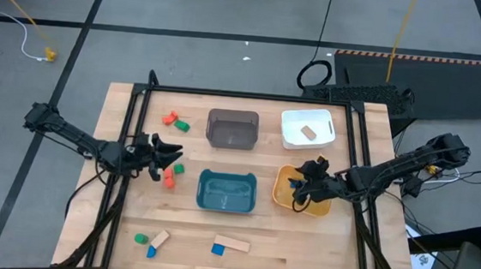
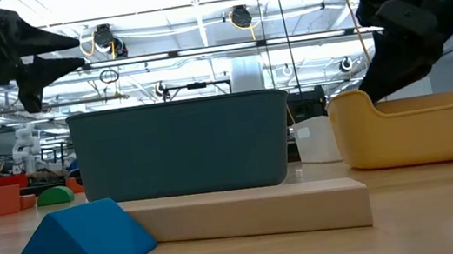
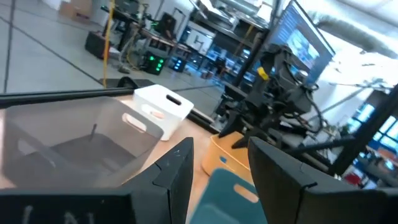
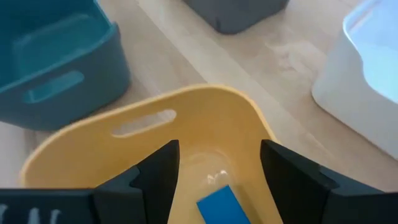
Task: Sort & place blocks by color
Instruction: Put the middle orange block into the transparent black bin
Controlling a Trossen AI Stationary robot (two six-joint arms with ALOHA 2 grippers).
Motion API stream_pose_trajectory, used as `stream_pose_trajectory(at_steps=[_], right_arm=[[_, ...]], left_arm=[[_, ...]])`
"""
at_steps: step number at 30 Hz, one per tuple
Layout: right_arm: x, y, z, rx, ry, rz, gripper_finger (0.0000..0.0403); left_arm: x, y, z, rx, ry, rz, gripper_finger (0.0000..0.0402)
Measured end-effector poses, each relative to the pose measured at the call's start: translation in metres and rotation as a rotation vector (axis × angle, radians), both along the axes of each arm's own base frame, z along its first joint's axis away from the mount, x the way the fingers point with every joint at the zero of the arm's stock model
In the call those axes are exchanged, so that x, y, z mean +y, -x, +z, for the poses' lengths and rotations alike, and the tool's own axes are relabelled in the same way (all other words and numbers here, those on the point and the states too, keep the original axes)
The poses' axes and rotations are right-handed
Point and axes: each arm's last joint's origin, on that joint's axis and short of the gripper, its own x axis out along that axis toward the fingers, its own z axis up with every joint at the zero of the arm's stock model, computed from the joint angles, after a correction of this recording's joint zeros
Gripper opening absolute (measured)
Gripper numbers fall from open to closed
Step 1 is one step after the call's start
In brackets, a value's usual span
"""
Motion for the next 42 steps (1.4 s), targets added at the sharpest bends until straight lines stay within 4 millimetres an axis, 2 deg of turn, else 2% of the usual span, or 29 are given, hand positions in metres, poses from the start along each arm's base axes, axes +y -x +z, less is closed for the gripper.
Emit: stream_pose_trajectory(at_steps=[5, 12, 24, 27, 42], right_arm=[[0.000, -0.005, 0.005, -0.050, 0.014, 0.029, 0.0215], [0.001, -0.007, 0.019, -0.146, 0.045, 0.090, 0.0215], [-0.003, 0.004, 0.052, -0.341, 0.067, 0.131, 0.0215], [-0.004, 0.007, 0.055, -0.356, 0.075, 0.137, 0.0215], [-0.003, 0.005, 0.061, -0.388, 0.154, 0.190, 0.0215]], left_arm=[[0.003, 0.001, 0.000, 0.005, 0.010, 0.103, 0.0154], [0.002, 0.001, 0.000, 0.004, 0.006, 0.084, 0.0154], [0.007, 0.003, 0.001, 0.053, -0.101, 0.254, 0.0154], [0.010, 0.004, 0.001, 0.056, -0.076, 0.339, 0.0154], [0.015, 0.004, 0.004, -0.001, -0.012, 0.372, 0.0154]])
